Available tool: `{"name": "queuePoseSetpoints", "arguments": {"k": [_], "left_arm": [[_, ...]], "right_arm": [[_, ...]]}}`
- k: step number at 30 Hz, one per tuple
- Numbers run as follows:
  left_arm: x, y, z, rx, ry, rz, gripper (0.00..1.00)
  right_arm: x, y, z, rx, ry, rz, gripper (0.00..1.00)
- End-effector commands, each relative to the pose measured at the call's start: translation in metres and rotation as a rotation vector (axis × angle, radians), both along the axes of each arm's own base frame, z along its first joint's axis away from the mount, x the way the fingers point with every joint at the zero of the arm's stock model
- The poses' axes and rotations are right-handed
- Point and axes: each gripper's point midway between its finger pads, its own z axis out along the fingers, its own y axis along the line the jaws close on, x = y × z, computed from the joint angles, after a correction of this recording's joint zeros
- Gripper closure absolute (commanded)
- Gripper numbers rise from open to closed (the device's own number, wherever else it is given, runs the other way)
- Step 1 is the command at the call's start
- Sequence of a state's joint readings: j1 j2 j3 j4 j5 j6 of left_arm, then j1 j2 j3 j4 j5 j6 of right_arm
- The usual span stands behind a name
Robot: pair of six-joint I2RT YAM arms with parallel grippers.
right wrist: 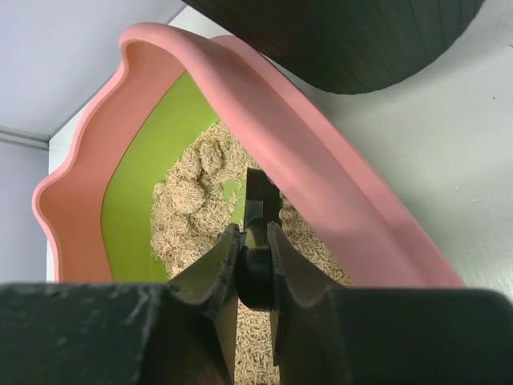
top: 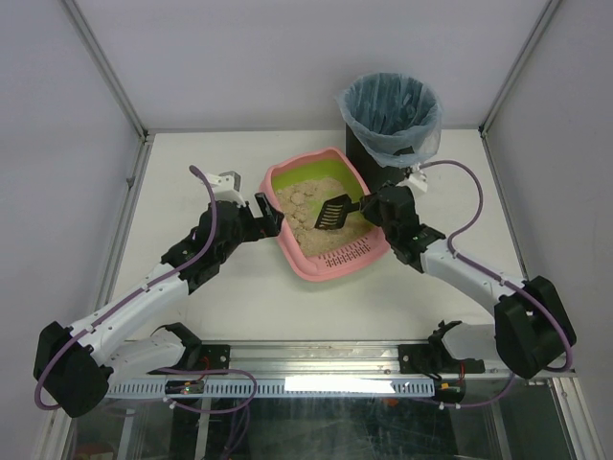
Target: Clean the litter box
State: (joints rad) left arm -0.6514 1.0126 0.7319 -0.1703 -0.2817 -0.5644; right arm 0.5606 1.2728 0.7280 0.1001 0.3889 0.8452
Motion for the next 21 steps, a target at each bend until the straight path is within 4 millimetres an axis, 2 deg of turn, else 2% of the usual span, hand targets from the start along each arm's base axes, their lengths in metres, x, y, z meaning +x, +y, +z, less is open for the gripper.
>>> {"name": "queuePoseSetpoints", "arguments": {"k": [1,6,11,16,20,21], "left_arm": [[0.01,0.018,0.024,0.012,-0.059,0.072,0.01],[0.013,0.026,0.031,0.024,-0.081,0.095,0.01],[0.013,0.034,0.03,0.038,-0.084,0.119,0.01],[0.011,0.039,0.029,0.034,-0.082,0.132,0.01],[0.01,0.042,0.029,0.033,-0.084,0.138,0.01],[0.01,0.041,0.029,0.033,-0.083,0.136,0.01]], "right_arm": [[0.019,0.011,0.049,-0.05,-0.144,0.026,0.99],[0.032,0.03,0.074,-0.213,-0.175,0.135,1.0],[0.05,0.046,0.091,-0.369,-0.148,0.242,1.0],[0.062,0.058,0.093,-0.529,-0.045,0.363,1.0],[0.061,0.064,0.088,-0.623,0.011,0.475,1.0],[0.062,0.066,0.093,-0.64,0.011,0.495,1.0]]}}
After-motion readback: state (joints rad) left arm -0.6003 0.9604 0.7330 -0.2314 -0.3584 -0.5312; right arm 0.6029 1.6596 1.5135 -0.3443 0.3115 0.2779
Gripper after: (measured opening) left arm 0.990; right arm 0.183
